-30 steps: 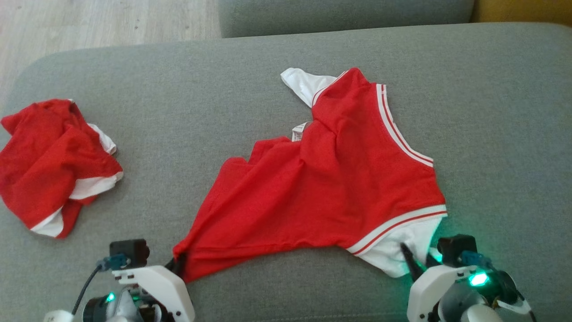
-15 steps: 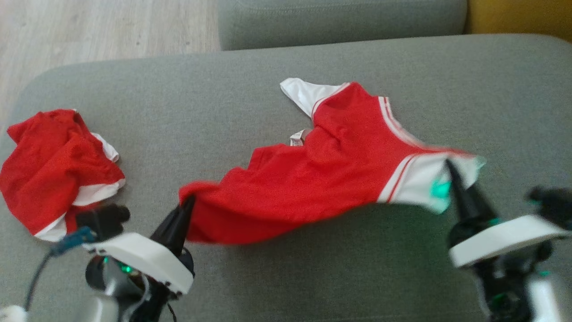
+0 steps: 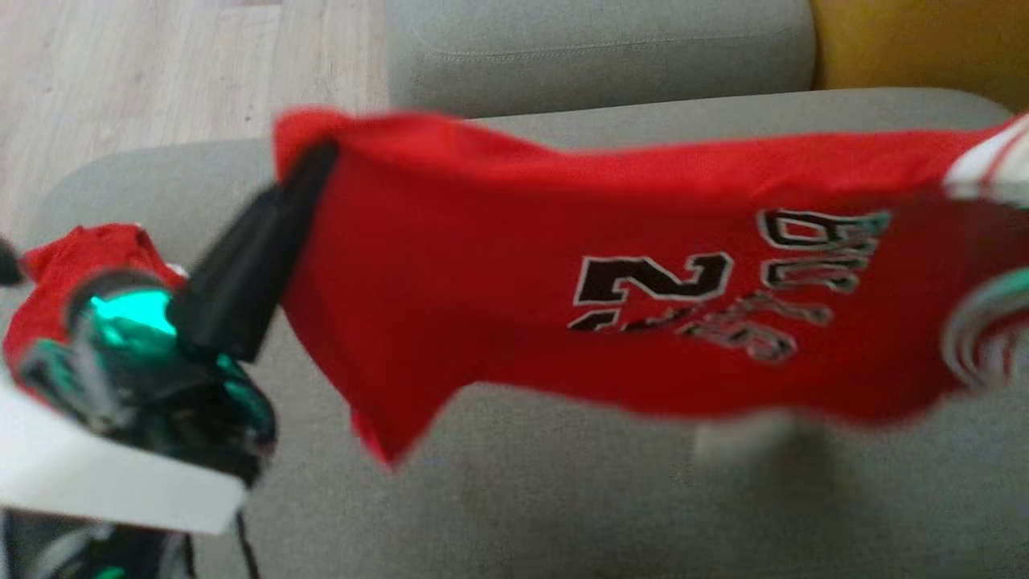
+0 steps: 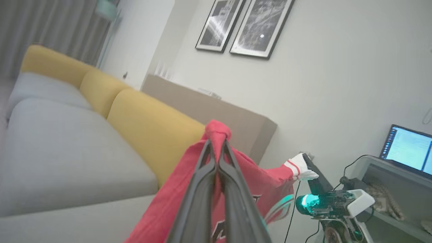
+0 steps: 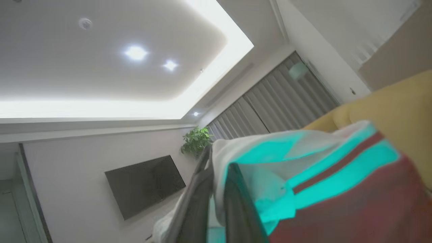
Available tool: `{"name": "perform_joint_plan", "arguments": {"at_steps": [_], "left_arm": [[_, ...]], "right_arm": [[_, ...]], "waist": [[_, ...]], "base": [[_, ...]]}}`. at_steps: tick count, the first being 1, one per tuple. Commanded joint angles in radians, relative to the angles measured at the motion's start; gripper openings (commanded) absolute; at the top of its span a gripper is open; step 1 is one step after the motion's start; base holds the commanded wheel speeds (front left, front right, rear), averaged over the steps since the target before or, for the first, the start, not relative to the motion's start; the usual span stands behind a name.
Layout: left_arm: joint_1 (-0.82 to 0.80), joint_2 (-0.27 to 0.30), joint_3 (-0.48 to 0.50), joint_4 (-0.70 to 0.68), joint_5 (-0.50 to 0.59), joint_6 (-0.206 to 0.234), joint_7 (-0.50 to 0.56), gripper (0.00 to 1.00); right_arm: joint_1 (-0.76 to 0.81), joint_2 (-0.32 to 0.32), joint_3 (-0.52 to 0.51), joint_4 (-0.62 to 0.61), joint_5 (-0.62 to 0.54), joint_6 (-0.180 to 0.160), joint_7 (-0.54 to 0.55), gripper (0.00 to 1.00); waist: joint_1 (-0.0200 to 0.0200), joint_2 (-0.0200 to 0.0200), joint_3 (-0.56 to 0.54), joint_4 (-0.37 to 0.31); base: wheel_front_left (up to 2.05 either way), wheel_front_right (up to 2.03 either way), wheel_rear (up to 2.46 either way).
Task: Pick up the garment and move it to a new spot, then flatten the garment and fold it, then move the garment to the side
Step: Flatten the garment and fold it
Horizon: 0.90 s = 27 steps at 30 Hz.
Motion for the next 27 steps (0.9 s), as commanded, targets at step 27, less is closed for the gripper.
{"name": "perform_joint_plan", "arguments": {"at_steps": [27], "left_arm": [[-1.097,0.037,0.007,0.895,0.237,0.069,-0.180,0.00]], "right_arm": [[-1.220,-0.007,-0.059,0.826,-0.442,0.008,-0.002,0.00]], "waist": [[0.0000,0.0000,0.541,0.094]], "base": [[0.00,0.00,0.00]]}}
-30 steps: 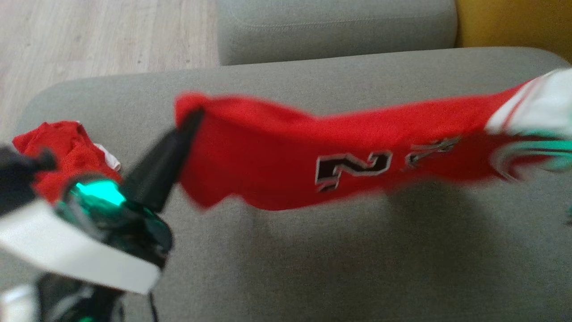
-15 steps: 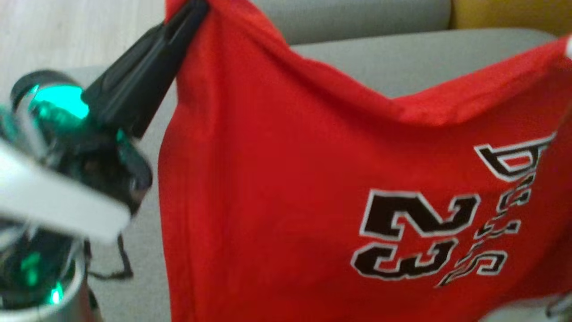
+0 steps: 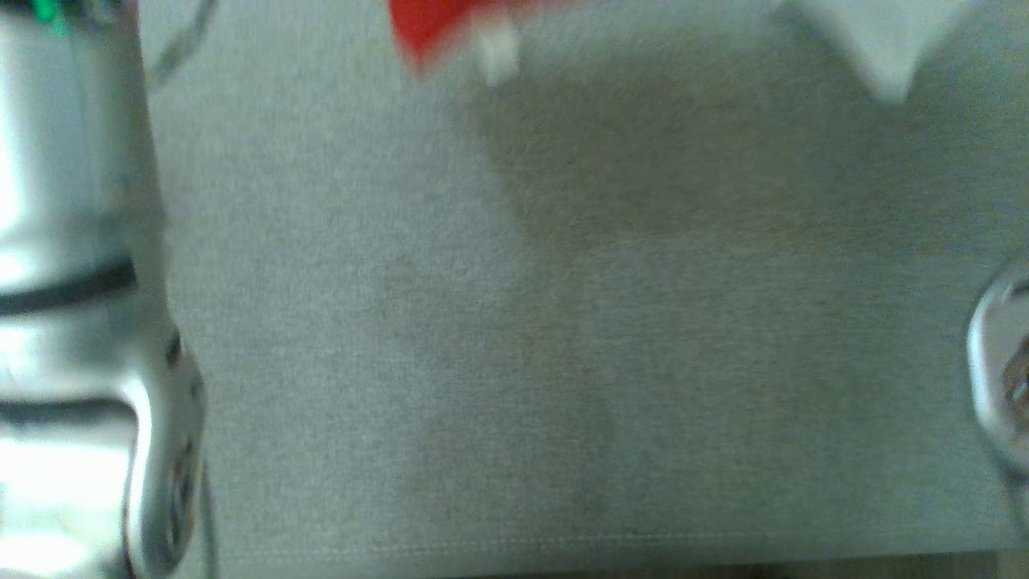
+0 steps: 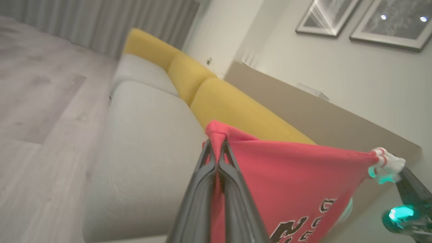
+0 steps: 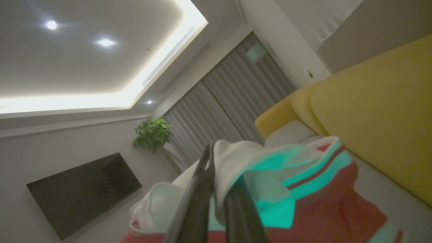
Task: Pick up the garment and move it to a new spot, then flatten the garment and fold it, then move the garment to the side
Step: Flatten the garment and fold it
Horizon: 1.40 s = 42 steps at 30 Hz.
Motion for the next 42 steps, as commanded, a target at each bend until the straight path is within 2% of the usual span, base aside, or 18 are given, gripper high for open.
{"name": "perform_joint_plan", "arguments": {"at_steps": [1,4,5,8,10,14,16,19,23,27,32,37,42], "left_arm": [[-0.136,0.029,0.047,0.043,0.028,-0.013,-0.125,0.00],[-0.305,0.010,0.057,0.186,0.042,-0.037,-0.302,0.00],[-0.305,0.010,0.057,0.186,0.042,-0.037,-0.302,0.00],[-0.376,0.005,0.017,0.324,0.087,-0.083,-0.429,0.00],[-0.372,0.002,-0.015,0.400,0.108,-0.116,-0.491,0.00],[-0.264,0.002,-0.072,0.513,0.133,-0.160,-0.573,0.00],[-0.183,0.010,-0.100,0.535,0.141,-0.173,-0.593,0.00],[-0.028,0.030,-0.128,0.514,0.131,-0.184,-0.612,0.00],[0.210,0.071,-0.137,0.395,0.106,-0.189,-0.632,0.00],[0.473,0.093,-0.123,0.235,0.092,-0.149,-0.642,0.00],[0.788,0.092,-0.134,0.039,0.090,-0.079,-0.639,0.00],[1.028,0.099,-0.159,-0.100,0.108,-0.016,-0.632,0.00],[1.220,0.084,-0.197,-0.205,0.116,0.039,-0.619,0.00]], "right_arm": [[-0.126,0.000,0.000,0.057,-0.041,0.008,-0.067,0.00],[-0.304,0.000,-0.001,0.210,-0.096,0.008,-0.184,0.00],[-0.304,0.000,-0.001,0.210,-0.096,0.008,-0.184,0.00],[-0.378,0.000,0.042,0.326,-0.070,0.008,-0.289,0.00],[-0.353,0.000,0.094,0.368,-0.025,0.008,-0.337,0.00],[-0.139,0.000,0.241,0.350,0.046,0.008,-0.391,0.00],[0.002,0.000,0.274,0.303,0.080,0.008,-0.398,0.00],[0.243,0.000,0.305,0.192,0.107,0.008,-0.376,0.00],[0.565,0.000,0.312,0.010,0.128,0.008,-0.312,0.00],[0.827,0.000,0.292,-0.129,0.146,0.008,-0.253,0.00],[1.062,0.000,0.272,-0.223,0.089,0.008,-0.182,0.00],[1.271,0.000,0.243,-0.310,0.027,0.008,-0.132,0.00],[1.485,0.000,0.219,-0.374,0.056,0.008,-0.128,0.00]], "waist": [[-0.0005,0.0001,0.144,0.057],[-0.0005,0.0001,0.218,0.052],[-0.0005,0.0001,0.218,0.052],[-0.0005,0.0001,0.253,0.048],[-0.0005,0.0001,0.257,0.044],[-0.0005,0.0001,0.221,0.017],[-0.0005,0.0001,0.197,0.007],[-0.0005,0.0001,0.157,-0.007],[-0.0005,0.0001,0.095,-0.027],[-0.0005,0.0001,0.019,-0.042],[-0.0005,0.0001,-0.083,-0.045],[-0.0005,0.0001,-0.174,-0.027],[-0.0005,0.0001,-0.218,0.001]], "base": [[0.00,0.00,0.00],[0.00,0.00,0.00],[0.00,0.00,0.00],[0.00,0.00,0.00],[0.00,0.00,0.00],[0.00,0.00,0.00],[0.00,0.00,0.00],[0.00,0.00,0.00],[0.00,0.00,0.00],[0.00,0.00,0.00],[0.00,0.00,0.00],[0.00,0.00,0.00],[0.00,0.00,0.00]]}}
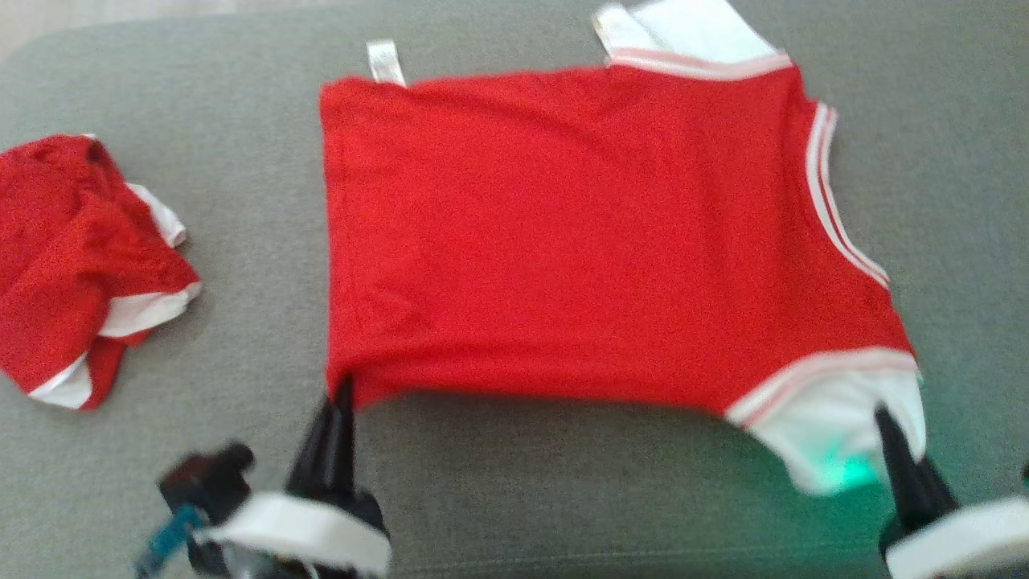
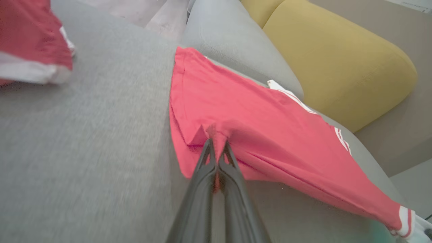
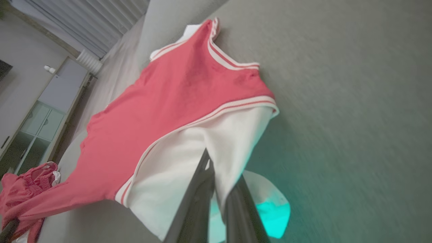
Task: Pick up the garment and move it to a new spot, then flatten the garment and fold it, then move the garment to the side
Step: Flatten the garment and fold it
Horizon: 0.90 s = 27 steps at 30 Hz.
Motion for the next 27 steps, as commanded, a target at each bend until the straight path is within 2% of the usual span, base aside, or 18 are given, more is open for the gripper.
{"name": "perform_joint_plan", "arguments": {"at_steps": [1,7,12,16,20,24,27], "left_arm": [[0.040,0.014,0.013,-0.068,0.014,0.019,0.010,0.00],[0.080,0.018,-0.019,-0.153,0.020,0.041,0.061,0.00],[-0.003,0.032,-0.014,-0.164,0.018,0.041,0.113,0.00],[-0.091,0.045,-0.025,-0.137,0.016,0.035,0.188,0.00],[-0.174,0.050,-0.026,-0.112,0.003,0.032,0.253,0.00],[-0.242,0.057,-0.033,-0.057,0.002,0.033,0.309,0.00],[-0.287,0.055,-0.044,-0.007,0.000,0.030,0.344,0.00]], "right_arm": [[0.053,-0.008,0.000,-0.052,0.038,0.008,-0.008,0.00],[0.087,-0.008,-0.004,-0.051,0.024,0.008,-0.017,0.00],[-0.002,-0.008,-0.021,-0.056,-0.037,0.008,0.032,0.00],[-0.110,-0.008,-0.042,-0.072,-0.102,0.008,0.132,0.00],[-0.237,-0.008,-0.036,-0.081,-0.173,0.008,0.278,0.00],[-0.350,-0.008,-0.052,-0.018,-0.168,0.008,0.421,0.00],[-0.422,-0.008,-0.058,0.028,-0.183,0.008,0.484,0.00]], "waist": [[0.0002,-0.0001,-0.028,0.030],[0.0002,-0.0001,-0.007,0.053],[0.0002,-0.0001,0.036,0.068],[0.0002,-0.0001,0.063,0.078],[0.0002,-0.0001,0.082,0.079],[0.0002,-0.0001,0.092,0.082],[0.0002,-0.0001,0.095,0.088]], "base": [[0.00,0.00,0.00],[0.00,0.00,0.00],[0.00,0.00,0.00],[0.00,0.00,0.00],[0.00,0.00,0.00],[0.00,0.00,0.00],[0.00,0.00,0.00]]}}
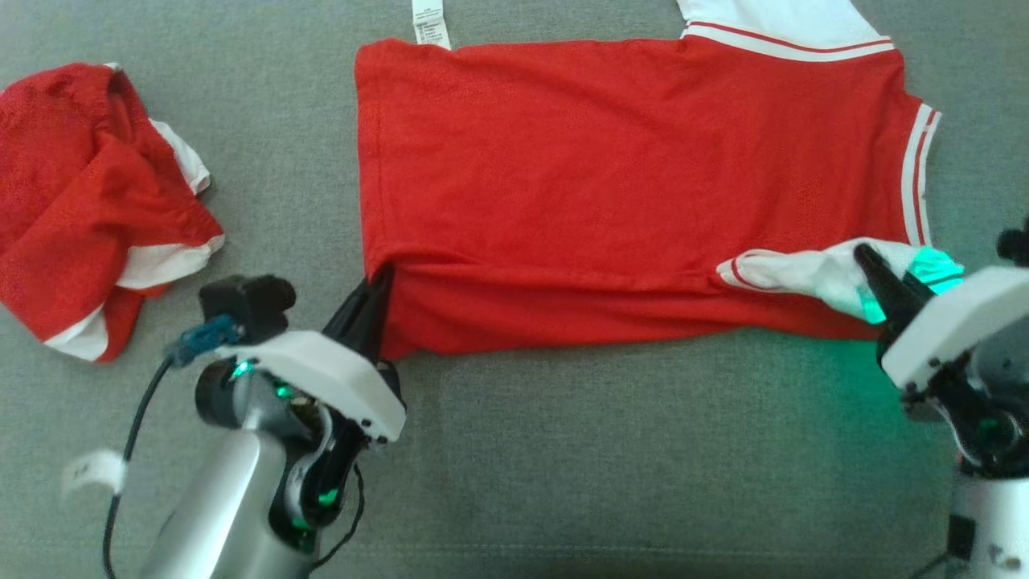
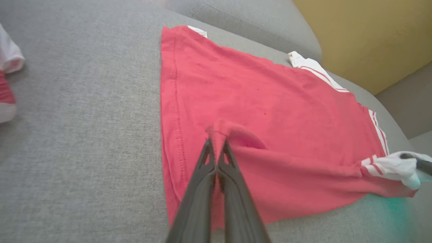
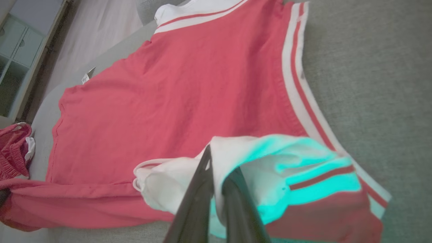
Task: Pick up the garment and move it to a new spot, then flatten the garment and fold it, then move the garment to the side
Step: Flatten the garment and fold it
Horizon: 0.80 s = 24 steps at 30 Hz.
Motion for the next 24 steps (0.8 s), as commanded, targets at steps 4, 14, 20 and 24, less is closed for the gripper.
{"name": "perform_joint_plan", "arguments": {"at_steps": [4,14,20,24], "left_arm": [[-0.074,0.016,0.018,0.034,-0.003,0.005,0.040,0.12],[-0.086,0.011,0.060,0.069,-0.015,0.026,-0.014,1.00],[0.013,0.035,0.076,0.000,-0.032,0.049,-0.010,1.00],[0.064,0.067,0.065,-0.030,-0.022,0.068,0.035,1.00]], "right_arm": [[-0.108,-0.009,0.033,0.016,-0.025,0.008,0.035,0.96],[-0.157,-0.015,-0.020,0.060,-0.037,0.008,-0.160,1.00],[0.021,-0.094,0.072,-0.025,-0.080,0.008,-0.152,1.00],[0.085,-0.139,0.099,-0.029,-0.125,0.008,-0.145,1.00]], "waist": [[0.0001,0.0000,0.004,-0.003],[0.0001,0.0000,-0.005,-0.025],[0.0001,0.0000,-0.022,-0.061],[0.0001,0.0000,-0.015,-0.072]], "base": [[0.00,0.00,0.00],[0.00,0.00,0.00],[0.00,0.00,0.00],[0.00,0.00,0.00]]}}
